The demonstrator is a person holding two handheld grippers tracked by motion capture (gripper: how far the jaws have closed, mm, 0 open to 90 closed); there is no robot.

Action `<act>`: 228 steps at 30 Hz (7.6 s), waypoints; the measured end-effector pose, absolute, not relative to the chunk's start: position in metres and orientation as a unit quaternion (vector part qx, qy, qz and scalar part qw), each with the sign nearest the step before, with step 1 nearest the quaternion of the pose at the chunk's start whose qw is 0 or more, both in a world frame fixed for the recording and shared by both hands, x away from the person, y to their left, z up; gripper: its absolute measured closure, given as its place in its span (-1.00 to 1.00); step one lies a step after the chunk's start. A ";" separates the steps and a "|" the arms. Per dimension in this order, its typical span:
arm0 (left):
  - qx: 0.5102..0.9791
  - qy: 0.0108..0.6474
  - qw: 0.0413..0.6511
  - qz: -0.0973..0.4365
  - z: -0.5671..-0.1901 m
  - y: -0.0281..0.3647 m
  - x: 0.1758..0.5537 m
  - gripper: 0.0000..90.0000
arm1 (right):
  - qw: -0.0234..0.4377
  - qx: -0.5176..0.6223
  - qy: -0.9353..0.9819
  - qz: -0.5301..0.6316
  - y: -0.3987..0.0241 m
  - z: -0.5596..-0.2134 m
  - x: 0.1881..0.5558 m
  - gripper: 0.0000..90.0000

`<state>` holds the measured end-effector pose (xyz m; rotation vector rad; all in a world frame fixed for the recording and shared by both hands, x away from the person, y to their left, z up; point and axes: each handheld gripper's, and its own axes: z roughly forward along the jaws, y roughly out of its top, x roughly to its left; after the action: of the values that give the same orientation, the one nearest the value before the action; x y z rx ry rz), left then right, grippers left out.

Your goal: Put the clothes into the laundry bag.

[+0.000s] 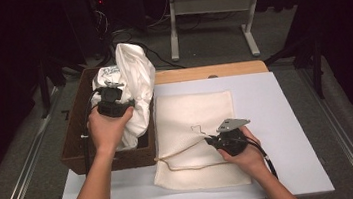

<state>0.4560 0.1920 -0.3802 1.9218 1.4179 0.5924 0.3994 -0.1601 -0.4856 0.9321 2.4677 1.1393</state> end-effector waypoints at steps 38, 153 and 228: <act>0.799 0.460 0.367 0.126 -0.384 0.086 0.382 0.46 | 0.135 0.346 0.830 0.416 -0.166 -0.485 0.402 0.94; 0.748 0.471 0.430 0.182 -0.446 0.068 0.311 0.46 | 0.163 0.371 0.789 0.461 -0.178 -0.477 0.401 0.95; 0.723 0.439 0.484 0.224 -0.416 0.103 0.282 -0.26 | 0.165 0.375 0.790 0.456 -0.178 -0.480 0.403 0.95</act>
<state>0.2816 0.1034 -0.4158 1.7605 1.0698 0.5463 0.4032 -0.1780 -0.4797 1.0686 2.2498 1.2999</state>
